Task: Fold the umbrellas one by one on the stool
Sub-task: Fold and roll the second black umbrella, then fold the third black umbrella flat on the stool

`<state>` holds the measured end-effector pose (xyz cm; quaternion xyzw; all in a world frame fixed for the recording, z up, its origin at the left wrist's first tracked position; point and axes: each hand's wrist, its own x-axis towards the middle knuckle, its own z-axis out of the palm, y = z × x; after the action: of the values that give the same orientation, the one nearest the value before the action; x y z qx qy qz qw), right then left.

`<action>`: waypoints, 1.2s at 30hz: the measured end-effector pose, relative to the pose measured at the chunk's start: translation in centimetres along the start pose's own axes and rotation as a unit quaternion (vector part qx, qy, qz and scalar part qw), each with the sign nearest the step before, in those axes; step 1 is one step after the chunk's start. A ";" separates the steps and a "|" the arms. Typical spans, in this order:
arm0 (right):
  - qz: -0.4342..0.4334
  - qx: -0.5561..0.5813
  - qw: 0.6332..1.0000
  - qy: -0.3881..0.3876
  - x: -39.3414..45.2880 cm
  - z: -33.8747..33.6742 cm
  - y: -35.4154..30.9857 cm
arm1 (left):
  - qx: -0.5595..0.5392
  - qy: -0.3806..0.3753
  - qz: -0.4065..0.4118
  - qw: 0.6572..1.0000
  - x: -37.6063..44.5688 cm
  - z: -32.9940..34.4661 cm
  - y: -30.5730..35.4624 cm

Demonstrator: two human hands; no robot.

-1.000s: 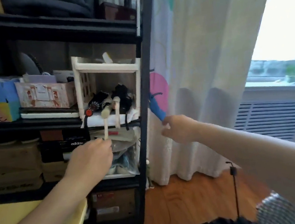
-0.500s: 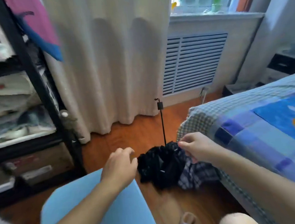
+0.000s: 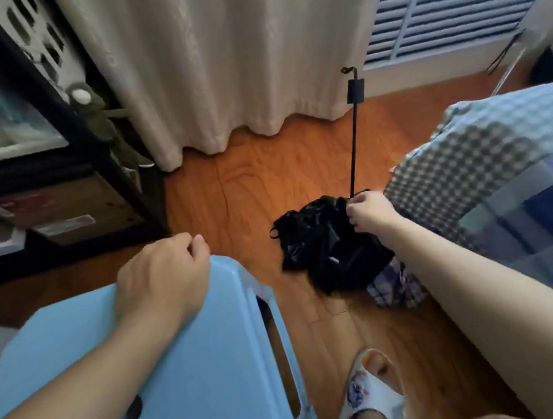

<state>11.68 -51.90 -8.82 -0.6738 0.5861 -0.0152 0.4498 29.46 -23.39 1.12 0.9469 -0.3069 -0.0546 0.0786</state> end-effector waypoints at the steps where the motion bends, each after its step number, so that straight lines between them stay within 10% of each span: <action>1: -0.004 0.004 1.000 0.024 1.8 0.3 -0.9 | -0.001 0.005 -0.002 1.000 0.1 0.2 0.0; 6: 0.034 0.008 0.990 0.135 9.6 0.3 -3.7 | -0.005 0.004 -0.011 1.000 0.5 0.4 0.1; 17: -0.033 -0.006 0.998 0.059 16.3 2.9 -1.3 | 0.005 0.018 0.012 1.000 0.6 1.0 -0.2; 30: -0.253 0.215 0.938 0.102 -6.5 -9.7 -18.1 | 0.054 -0.025 -0.092 0.994 -1.1 0.1 1.3; 33: -0.289 0.239 0.920 0.116 -14.0 -13.5 -21.6 | -0.106 0.005 -0.044 0.993 -0.3 -0.2 2.7; 36: -0.316 0.239 0.911 0.117 -21.0 -15.2 -23.7 | -0.392 0.037 -0.023 0.919 -1.6 -3.0 2.6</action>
<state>15.15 -46.12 25.65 -0.6892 0.3701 -0.3747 0.4975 27.19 -24.17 4.66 0.8485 -0.2354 -0.1369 0.4537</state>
